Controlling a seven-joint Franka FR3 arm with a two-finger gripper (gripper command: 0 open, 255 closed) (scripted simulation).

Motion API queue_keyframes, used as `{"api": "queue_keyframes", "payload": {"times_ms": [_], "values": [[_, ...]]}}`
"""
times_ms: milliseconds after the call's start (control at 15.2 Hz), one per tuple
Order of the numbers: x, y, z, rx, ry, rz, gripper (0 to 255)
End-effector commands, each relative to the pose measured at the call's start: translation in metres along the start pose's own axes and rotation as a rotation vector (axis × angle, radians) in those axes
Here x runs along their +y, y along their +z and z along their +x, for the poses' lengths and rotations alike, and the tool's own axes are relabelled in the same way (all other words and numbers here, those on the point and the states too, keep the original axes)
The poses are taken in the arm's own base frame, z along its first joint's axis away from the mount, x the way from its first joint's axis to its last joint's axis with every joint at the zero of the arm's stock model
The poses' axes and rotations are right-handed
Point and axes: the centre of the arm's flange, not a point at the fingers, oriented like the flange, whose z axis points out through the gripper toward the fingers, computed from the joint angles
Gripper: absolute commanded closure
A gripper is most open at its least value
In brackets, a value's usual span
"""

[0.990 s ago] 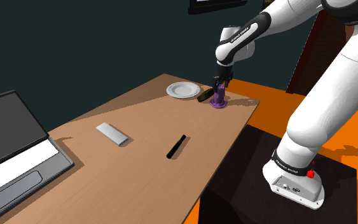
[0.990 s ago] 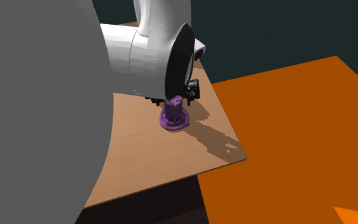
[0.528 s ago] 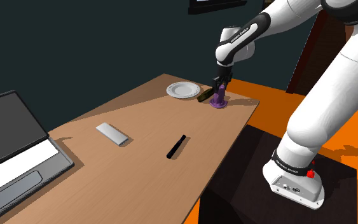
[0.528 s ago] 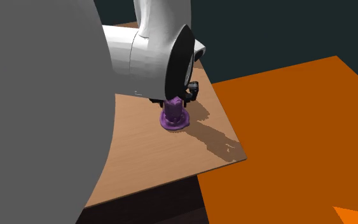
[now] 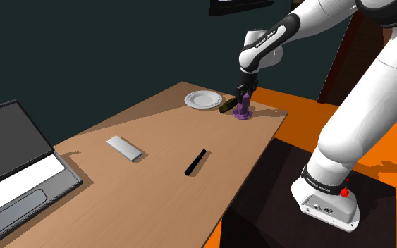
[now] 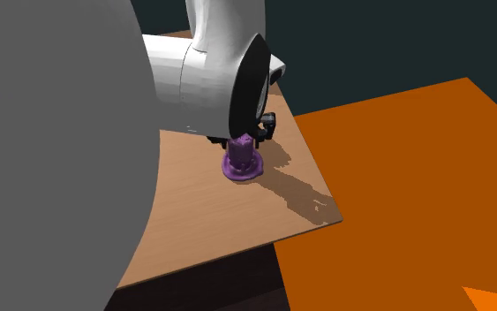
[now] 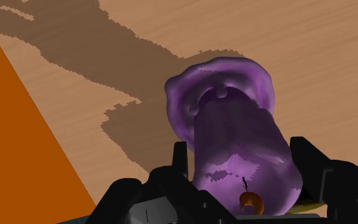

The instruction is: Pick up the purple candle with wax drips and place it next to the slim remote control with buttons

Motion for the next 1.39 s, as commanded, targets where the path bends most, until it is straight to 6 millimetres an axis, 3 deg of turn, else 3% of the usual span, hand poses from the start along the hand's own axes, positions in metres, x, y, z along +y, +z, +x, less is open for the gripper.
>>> {"api": "queue_keyframes", "payload": {"times_ms": [0, 1320], "values": [[0.000, 0.001, -0.001, -0.002, 0.000, 0.000, 255], [0.002, -0.105, 0.007, -0.002, 0.000, 0.000, 255]]}}
